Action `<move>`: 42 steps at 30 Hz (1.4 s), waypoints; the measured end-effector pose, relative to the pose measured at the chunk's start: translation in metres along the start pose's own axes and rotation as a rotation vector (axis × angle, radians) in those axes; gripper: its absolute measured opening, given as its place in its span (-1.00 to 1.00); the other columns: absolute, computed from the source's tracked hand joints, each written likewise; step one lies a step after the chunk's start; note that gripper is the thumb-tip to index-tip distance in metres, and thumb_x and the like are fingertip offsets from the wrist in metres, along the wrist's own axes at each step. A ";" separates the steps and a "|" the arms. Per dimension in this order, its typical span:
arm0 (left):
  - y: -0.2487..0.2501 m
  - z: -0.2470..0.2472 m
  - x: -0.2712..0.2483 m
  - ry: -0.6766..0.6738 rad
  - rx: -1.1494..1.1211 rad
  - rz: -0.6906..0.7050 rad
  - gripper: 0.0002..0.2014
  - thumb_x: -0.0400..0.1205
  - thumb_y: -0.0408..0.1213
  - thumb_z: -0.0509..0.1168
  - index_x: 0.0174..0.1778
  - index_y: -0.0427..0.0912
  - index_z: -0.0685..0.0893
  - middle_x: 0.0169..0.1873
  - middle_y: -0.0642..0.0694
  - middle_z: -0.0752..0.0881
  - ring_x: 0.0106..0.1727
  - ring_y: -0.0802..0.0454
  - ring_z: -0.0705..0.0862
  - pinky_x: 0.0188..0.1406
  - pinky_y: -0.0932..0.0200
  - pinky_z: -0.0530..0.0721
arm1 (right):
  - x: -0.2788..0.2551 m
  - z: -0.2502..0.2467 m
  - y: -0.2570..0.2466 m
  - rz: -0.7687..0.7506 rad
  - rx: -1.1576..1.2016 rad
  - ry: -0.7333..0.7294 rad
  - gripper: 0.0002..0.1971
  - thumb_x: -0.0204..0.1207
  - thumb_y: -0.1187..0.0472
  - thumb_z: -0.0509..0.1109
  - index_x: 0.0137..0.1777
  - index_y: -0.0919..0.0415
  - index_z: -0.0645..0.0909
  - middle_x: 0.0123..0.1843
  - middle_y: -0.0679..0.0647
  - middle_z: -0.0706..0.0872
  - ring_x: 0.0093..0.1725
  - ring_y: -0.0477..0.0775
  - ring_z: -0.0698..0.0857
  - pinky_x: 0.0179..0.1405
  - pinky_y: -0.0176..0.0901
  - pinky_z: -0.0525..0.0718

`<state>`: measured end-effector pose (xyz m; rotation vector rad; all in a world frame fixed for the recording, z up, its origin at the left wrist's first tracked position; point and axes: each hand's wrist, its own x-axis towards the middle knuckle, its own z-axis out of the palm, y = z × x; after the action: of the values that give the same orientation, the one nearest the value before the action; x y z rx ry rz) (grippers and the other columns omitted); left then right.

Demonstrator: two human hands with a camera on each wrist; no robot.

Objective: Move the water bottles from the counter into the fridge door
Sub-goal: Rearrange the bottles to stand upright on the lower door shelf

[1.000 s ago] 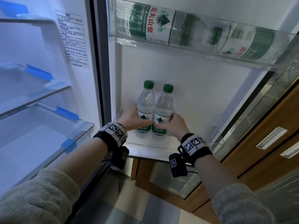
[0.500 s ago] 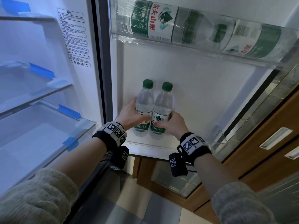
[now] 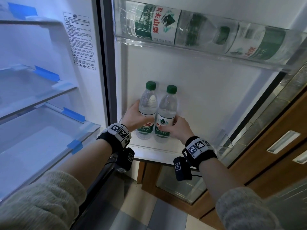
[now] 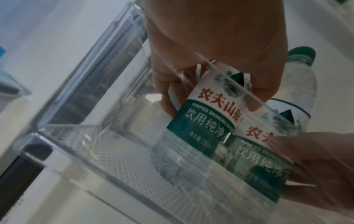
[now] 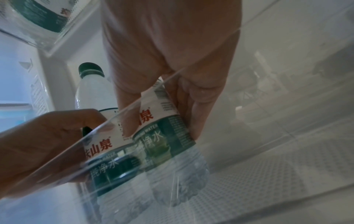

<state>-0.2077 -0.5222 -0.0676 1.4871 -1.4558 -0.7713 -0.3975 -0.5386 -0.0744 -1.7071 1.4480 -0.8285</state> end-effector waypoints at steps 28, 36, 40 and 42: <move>0.000 -0.005 -0.007 0.069 -0.195 0.133 -0.30 0.42 -0.22 0.56 0.41 -0.02 0.34 0.09 0.08 0.61 0.03 0.19 0.69 -0.08 0.26 0.68 | -0.017 -0.007 -0.010 -0.023 -0.237 -0.119 -0.31 0.07 -0.11 0.74 0.22 -0.06 0.59 0.14 -0.10 0.78 0.12 -0.05 0.73 0.21 -0.10 0.64; -0.003 -0.006 -0.007 0.054 -0.169 0.152 -0.31 0.46 -0.18 0.53 0.44 -0.05 0.33 0.06 0.14 0.62 0.00 0.33 0.65 -0.17 0.45 0.57 | -0.017 0.003 -0.018 -0.012 -0.250 -0.036 -0.40 0.19 -0.05 0.69 0.21 -0.03 0.55 0.23 0.01 0.76 0.16 0.06 0.73 0.15 -0.09 0.64; -0.003 -0.005 -0.007 0.046 -0.168 0.157 -0.32 0.46 -0.19 0.54 0.43 -0.05 0.34 0.06 0.13 0.63 0.02 0.29 0.66 -0.13 0.39 0.59 | -0.018 0.001 -0.020 -0.006 -0.226 -0.044 -0.43 0.21 -0.01 0.69 0.19 -0.04 0.54 0.22 0.01 0.76 0.16 0.07 0.72 0.20 -0.05 0.64; -0.003 -0.005 -0.007 0.045 -0.169 0.157 -0.32 0.45 -0.18 0.54 0.43 -0.04 0.34 0.06 0.12 0.63 0.03 0.26 0.67 -0.09 0.34 0.61 | -0.019 0.002 -0.019 0.008 -0.226 -0.044 -0.41 0.19 -0.03 0.69 0.22 -0.03 0.56 0.22 0.01 0.76 0.16 0.07 0.73 0.22 -0.02 0.65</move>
<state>-0.2027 -0.5147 -0.0695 1.2395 -1.4187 -0.7408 -0.3890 -0.5182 -0.0598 -1.8724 1.5649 -0.6378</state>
